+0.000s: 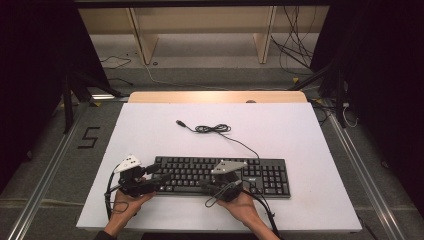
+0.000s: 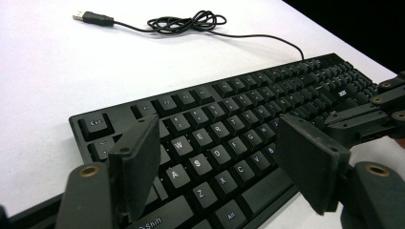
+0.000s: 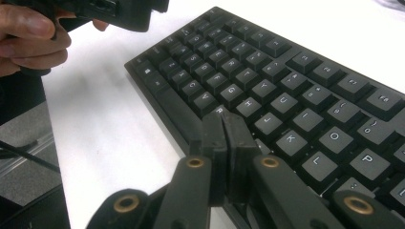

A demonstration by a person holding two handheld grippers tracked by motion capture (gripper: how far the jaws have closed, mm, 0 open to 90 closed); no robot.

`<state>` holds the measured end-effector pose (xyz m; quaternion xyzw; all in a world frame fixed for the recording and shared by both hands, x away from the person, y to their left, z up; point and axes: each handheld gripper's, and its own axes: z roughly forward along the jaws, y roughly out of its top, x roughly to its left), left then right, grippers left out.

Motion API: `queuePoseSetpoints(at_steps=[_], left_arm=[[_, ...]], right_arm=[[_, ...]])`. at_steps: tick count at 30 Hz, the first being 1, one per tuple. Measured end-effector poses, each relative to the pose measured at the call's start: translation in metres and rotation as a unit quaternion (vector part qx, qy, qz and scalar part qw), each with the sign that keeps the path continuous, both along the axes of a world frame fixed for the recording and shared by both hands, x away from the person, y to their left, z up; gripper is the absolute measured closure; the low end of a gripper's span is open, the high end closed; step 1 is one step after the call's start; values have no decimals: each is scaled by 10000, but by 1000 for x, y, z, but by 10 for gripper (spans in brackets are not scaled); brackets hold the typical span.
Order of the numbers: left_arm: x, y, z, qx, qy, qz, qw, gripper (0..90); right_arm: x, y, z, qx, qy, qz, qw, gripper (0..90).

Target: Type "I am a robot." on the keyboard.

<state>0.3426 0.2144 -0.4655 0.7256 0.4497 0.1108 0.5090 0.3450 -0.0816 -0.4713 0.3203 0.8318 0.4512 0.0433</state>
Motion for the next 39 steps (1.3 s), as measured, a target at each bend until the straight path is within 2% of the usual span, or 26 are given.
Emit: queuePoseSetpoints(at_steps=[24, 37, 39], left_arm=[[-3, 0, 2, -42, -66, -41, 10000, 284], [-3, 0, 2, -52, -63, -46, 10000, 282], [-3, 0, 2, -42, -61, -43, 10000, 282]], right_arm=[[1, 11, -10, -202, 108, 68, 9997, 900], [1, 13, -13, -297, 92, 88, 9995, 900], [1, 15, -15, -397, 86, 83, 9991, 900]])
